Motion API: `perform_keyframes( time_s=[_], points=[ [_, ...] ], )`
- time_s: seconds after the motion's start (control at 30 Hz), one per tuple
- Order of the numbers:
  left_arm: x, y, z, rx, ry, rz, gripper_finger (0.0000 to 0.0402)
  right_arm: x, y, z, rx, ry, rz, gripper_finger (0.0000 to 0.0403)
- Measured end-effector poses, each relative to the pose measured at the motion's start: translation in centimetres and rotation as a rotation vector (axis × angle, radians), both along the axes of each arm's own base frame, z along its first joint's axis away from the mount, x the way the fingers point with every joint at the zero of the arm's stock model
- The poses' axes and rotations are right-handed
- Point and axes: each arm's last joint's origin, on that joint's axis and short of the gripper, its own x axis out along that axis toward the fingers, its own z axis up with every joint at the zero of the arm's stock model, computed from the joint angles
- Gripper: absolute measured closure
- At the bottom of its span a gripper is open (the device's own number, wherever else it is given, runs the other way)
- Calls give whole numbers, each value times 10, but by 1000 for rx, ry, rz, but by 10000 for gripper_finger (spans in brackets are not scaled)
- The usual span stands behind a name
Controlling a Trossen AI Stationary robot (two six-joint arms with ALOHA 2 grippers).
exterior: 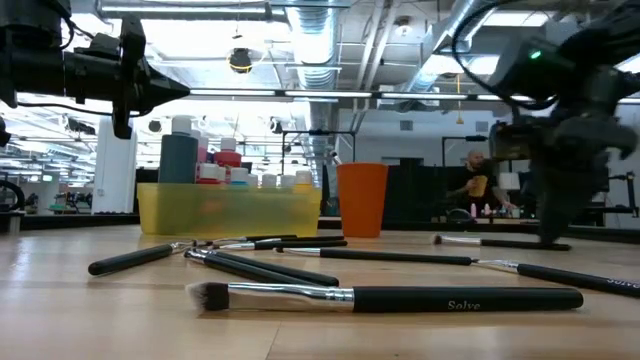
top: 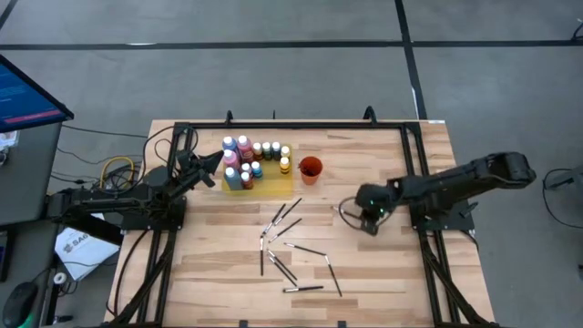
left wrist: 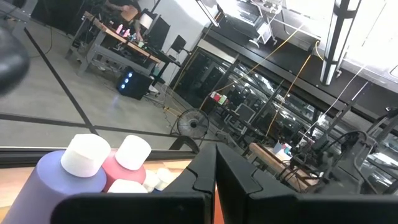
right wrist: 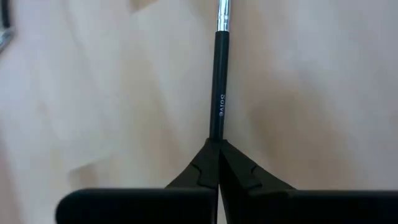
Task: Pick & Place Paint Supplies
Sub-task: Put the silver paint brush into the orange cup
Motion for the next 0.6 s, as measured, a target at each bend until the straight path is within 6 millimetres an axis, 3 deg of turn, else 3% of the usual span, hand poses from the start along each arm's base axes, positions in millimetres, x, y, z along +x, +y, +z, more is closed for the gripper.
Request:
perform_keyframes(
  time_s=[0.33, 0.47, 0.6],
  points=[
    [0, 0, 0, 0, 0, 0, 400, 1, 51, -6, -14, -15, 202, 401],
    [0, 0, 0, 0, 0, 0, 400, 1, 59, -4, -41, -15, 296, 402],
    [0, 0, 0, 0, 0, 0, 400, 5, 61, 3, -84, -11, 330, 377]
  ],
)
